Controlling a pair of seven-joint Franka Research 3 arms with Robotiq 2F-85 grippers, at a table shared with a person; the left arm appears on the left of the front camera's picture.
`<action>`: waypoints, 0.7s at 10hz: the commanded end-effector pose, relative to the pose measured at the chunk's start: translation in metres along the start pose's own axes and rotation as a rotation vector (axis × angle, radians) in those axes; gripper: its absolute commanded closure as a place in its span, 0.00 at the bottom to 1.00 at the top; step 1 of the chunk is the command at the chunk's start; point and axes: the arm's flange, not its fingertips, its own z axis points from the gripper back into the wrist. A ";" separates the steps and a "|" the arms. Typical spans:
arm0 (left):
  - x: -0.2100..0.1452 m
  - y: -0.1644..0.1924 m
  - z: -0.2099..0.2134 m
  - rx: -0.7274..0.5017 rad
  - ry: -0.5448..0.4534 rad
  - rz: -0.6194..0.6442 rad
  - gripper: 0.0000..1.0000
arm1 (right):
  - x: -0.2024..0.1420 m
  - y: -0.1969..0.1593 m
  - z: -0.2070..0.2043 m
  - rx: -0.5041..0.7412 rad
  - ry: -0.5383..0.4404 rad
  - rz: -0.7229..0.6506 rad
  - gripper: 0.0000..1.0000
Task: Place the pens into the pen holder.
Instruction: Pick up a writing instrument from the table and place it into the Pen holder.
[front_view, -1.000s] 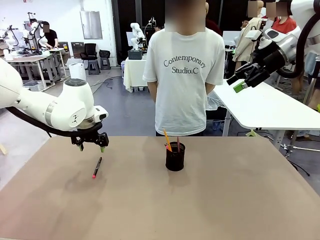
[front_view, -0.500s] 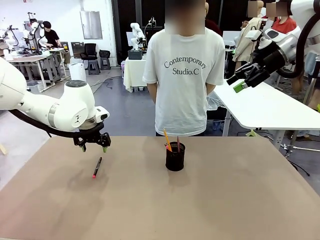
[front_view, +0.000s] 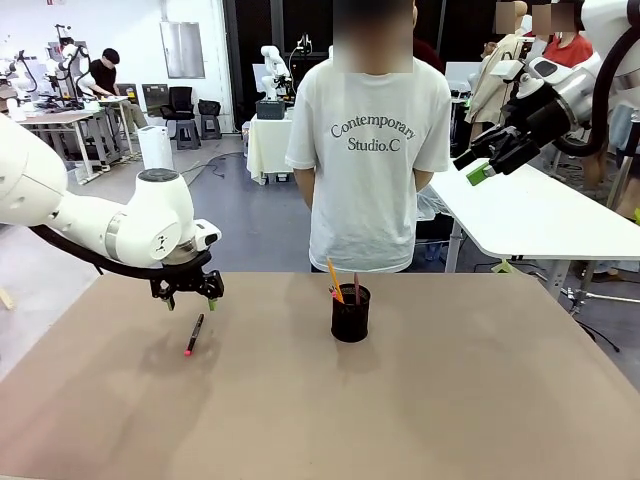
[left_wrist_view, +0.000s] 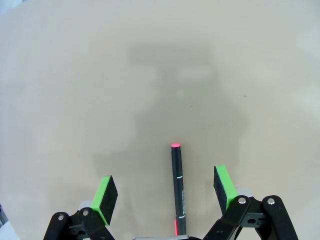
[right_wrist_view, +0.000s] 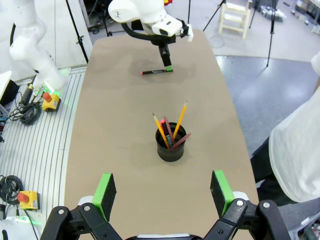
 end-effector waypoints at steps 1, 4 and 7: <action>0.006 -0.002 -0.007 -0.011 0.039 0.039 0.00 | 0.003 0.001 0.000 0.000 0.000 0.002 0.00; 0.010 -0.002 -0.015 -0.032 0.076 0.044 0.00 | 0.003 0.001 0.000 0.000 0.000 0.002 0.00; 0.011 -0.006 -0.019 -0.026 0.116 0.039 0.25 | 0.003 0.001 0.000 0.000 0.000 0.002 0.00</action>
